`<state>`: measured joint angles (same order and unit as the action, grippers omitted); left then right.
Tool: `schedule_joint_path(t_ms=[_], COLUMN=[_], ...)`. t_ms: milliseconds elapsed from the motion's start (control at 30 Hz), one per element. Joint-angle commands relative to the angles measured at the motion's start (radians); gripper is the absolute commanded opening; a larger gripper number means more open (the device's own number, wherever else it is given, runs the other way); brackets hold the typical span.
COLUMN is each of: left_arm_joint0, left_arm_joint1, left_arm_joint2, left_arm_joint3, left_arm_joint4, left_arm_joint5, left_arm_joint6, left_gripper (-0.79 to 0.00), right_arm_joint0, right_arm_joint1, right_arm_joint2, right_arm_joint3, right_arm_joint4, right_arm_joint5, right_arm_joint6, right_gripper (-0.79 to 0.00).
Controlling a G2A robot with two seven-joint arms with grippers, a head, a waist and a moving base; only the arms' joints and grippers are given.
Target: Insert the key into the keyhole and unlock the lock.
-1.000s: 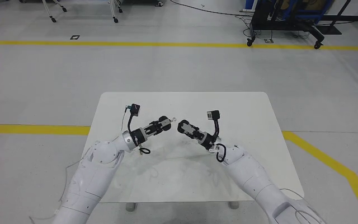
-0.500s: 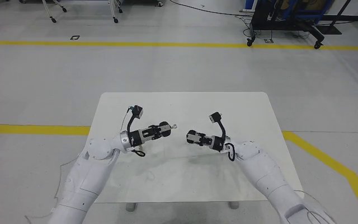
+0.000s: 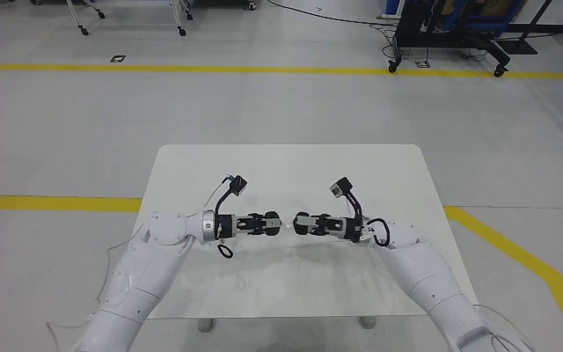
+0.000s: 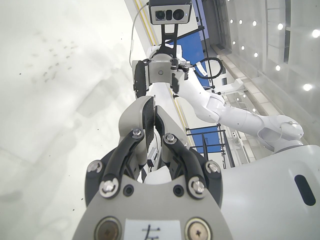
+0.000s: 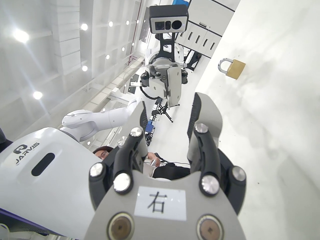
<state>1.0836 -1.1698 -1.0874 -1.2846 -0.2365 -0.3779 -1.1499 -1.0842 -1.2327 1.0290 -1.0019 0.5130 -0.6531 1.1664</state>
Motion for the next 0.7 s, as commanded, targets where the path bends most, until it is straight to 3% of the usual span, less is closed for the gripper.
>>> schedule_joint_path(t_ms=[0,167,533,667], left_arm_joint0=[-0.002,-0.007,-0.018,-0.020], left_arm_joint1=[0.000,0.001,0.000,0.000], left_arm_joint2=[0.004,0.018,0.043,0.049], left_arm_joint3=[0.002,0.003,0.007,0.006], left_arm_joint4=[0.002,0.015,0.027,0.035], left_arm_joint5=[-0.001,0.001,0.009,0.008], left_arm_joint6=[0.002,0.004,0.023,0.032], left_gripper=[-0.785,-0.785,-0.785,-0.785], right_arm_joint0=[0.008,0.026,0.036,0.035], right_arm_joint1=[-0.004,-0.012,-0.017,-0.016], right_arm_joint2=[-0.011,-0.032,-0.054,-0.058], right_arm_joint3=[0.011,0.031,0.037,0.033], right_arm_joint4=[-0.001,-0.008,0.009,0.021], right_arm_joint5=[-0.002,-0.006,0.009,0.014], right_arm_joint6=[-0.002,-0.006,0.009,0.015], right_gripper=[-0.505,-0.529,-0.727,-0.748])
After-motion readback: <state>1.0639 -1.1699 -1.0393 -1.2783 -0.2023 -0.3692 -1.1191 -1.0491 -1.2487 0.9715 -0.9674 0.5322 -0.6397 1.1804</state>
